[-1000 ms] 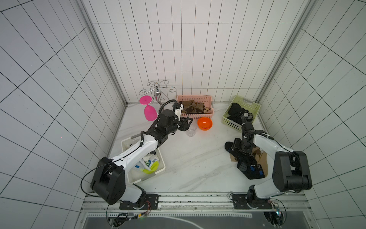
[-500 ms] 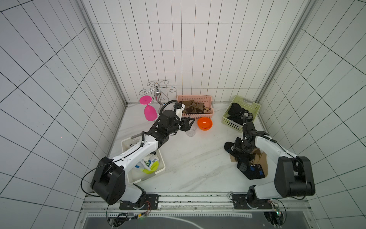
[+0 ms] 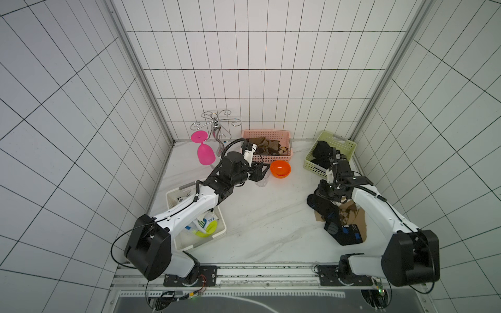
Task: Sort the socks into the basket by color
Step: Pick up the sock at the center of the board.
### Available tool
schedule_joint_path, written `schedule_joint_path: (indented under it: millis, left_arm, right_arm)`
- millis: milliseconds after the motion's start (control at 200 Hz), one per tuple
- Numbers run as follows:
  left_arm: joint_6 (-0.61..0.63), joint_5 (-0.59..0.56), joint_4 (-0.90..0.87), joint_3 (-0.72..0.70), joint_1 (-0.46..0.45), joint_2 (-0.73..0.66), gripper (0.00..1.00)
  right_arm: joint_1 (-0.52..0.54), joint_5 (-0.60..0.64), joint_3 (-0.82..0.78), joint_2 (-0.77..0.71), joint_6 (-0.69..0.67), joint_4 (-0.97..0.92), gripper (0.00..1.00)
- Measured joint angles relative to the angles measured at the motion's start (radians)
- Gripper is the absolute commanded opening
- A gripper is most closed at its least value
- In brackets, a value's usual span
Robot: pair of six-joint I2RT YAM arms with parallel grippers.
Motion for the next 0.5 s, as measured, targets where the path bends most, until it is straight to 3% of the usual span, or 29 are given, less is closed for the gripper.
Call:
schedule_joint_path:
  millis: [250, 500]
  left_arm:
    - [0.007, -0.007, -0.011, 0.000, -0.018, -0.010, 0.56]
    - [0.023, -0.010, -0.053, 0.000, -0.027, -0.033, 0.56]
  right_arm:
    - [-0.014, 0.006, 0.168, 0.015, -0.026, 0.041, 0.00]
    - [-0.063, 0.042, 0.313, 0.143, -0.042, 0.208, 0.00]
